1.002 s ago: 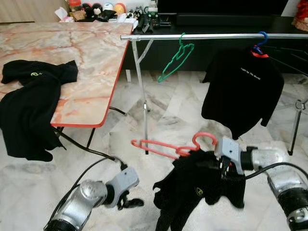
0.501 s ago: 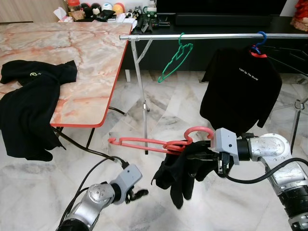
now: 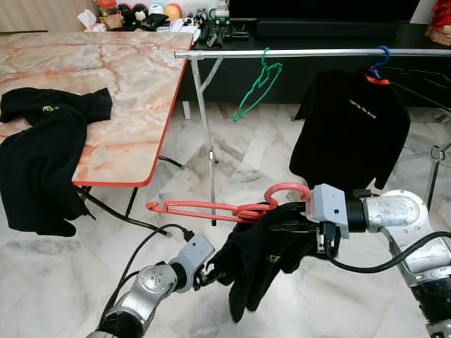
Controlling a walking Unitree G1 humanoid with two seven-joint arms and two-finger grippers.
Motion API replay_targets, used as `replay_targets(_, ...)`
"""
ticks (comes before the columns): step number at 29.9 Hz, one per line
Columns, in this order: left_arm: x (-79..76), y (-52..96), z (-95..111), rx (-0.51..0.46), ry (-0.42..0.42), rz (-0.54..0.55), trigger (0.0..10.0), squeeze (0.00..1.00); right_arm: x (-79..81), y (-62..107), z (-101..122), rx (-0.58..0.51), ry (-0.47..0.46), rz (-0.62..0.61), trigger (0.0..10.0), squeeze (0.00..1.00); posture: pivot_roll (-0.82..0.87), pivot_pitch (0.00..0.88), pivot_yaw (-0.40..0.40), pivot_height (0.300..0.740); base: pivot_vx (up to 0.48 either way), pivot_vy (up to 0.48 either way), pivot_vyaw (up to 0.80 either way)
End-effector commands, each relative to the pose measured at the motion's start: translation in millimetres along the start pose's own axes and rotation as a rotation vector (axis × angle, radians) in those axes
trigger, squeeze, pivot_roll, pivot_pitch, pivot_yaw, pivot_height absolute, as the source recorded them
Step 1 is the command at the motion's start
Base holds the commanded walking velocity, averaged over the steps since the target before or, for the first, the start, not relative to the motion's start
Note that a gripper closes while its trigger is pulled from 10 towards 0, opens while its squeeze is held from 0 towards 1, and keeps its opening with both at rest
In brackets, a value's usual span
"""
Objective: Hang hanger
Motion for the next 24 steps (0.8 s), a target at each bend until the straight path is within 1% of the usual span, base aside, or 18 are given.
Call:
replay_targets(1,2.8,1.6,-6.7,0.013,0.014,0.027,10.0,0.00,0.2,-1.9,14.0,-0.035,0.045,0.003,0.0,0.00,-0.02,0.151,0.021,0.740,0.000,0.000,0.00)
replay_targets(2,3.6,1.4,-5.9,0.008,0.015,0.035,10.0,0.00,0.4,-2.1,14.7,-0.036,0.047,0.004,0.0,0.00,-0.02,0.148,0.023,0.740,0.000,0.000,0.00)
replay_targets(3,6.0,0.7,-3.7,-0.005,0.034,0.056,10.0,0.00,0.8,-2.3,15.8,-0.037,0.051,0.004,0.0,0.00,-0.02,0.148,0.024,0.740,0.000,0.000,0.00)
replay_targets(4,8.9,0.6,-2.7,-0.009,0.036,0.075,0.0,0.00,0.8,-2.3,16.1,-0.037,0.052,0.004,0.0,0.00,-0.02,0.148,0.024,0.740,0.000,0.000,0.00)
replay_targets(6,12.5,0.7,-1.5,-0.013,0.035,0.099,0.0,0.00,0.8,-2.2,16.7,-0.037,0.054,0.004,0.0,0.00,-0.02,0.144,0.023,0.740,0.000,0.000,0.00)
replay_targets(9,12.9,0.5,-1.4,-0.013,0.026,0.094,0.0,0.00,0.9,-2.8,19.3,-0.039,0.061,0.003,0.0,0.00,-0.02,0.143,0.024,0.740,0.000,0.000,0.00)
replay_targets(13,16.8,0.3,-0.4,-0.017,0.034,0.120,0.0,0.00,0.6,-3.1,22.5,-0.045,0.066,-0.001,0.0,0.00,-0.02,0.144,0.025,0.740,0.000,0.000,0.00)
replay_targets(24,12.6,-2.0,-0.3,-0.027,0.041,0.108,0.0,0.00,-0.8,-3.0,26.1,-0.050,0.068,-0.014,0.0,0.00,-0.03,0.147,0.025,0.740,0.000,0.000,0.00)
Point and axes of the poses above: a point about 5 cm out from each wrist's last joint towards the gripper, its own y axis pointing back from the gripper into the wrist, its own z axis along the axis of the wrist's last joint, x = y × z, the point moved 5 cm from there along -y, pointing out of the wrist towards the gripper, and after that the axes turned 3 degrees about y, right-handed, at the moved point
